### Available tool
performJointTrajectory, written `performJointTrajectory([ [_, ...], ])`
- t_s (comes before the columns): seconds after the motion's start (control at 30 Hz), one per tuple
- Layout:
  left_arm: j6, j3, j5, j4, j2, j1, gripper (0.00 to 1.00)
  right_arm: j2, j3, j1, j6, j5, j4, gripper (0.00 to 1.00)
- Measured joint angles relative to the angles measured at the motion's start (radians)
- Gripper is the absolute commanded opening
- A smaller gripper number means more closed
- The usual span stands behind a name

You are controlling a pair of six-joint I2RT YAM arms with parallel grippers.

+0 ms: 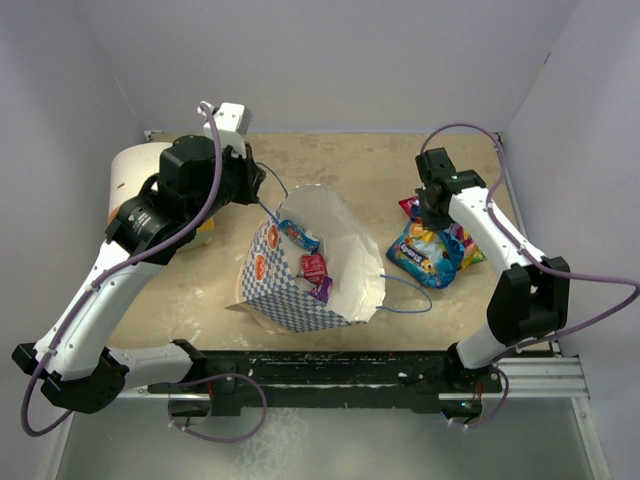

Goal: Take the snacks out of the paper bag
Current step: Place the snack at the center of the board, then adjust the paper bag at the center of the board.

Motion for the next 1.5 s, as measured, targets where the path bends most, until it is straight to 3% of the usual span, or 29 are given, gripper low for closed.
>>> performJointTrajectory([
  [0.33,-0.011,0.0,-0.006,-0.022,-0.002,0.0,0.0,-0.031,0.001,-0.001,-0.015,-0.043,0.048,0.6],
  [0.43,-0.006,0.006,-0.006,-0.028,-0.002,0.0,0.0,-0.066,0.002,-0.001,-0.011,-0.063,0.045,0.67],
  [0.83,0.142,0.136,-0.011,-0.033,0.047,0.011,0.0,-0.148,-0.059,0.045,0.094,-0.452,0.122,0.66],
  [1.07,0.354,0.297,0.052,-0.038,0.168,0.028,0.0,-0.08,-0.104,0.263,0.22,-0.499,0.131,0.64],
  [1.23,0.462,0.319,0.196,-0.008,0.195,0.031,0.0,-0.082,-0.143,0.391,0.361,-0.558,0.202,0.64],
  [1.37,0.426,0.259,0.376,0.029,0.185,0.032,0.0,-0.157,-0.253,0.406,0.445,-0.559,0.246,0.64],
  [1.5,0.313,0.029,0.525,0.093,0.097,0.032,0.0,-0.227,-0.289,0.402,0.451,-0.536,0.218,0.66],
])
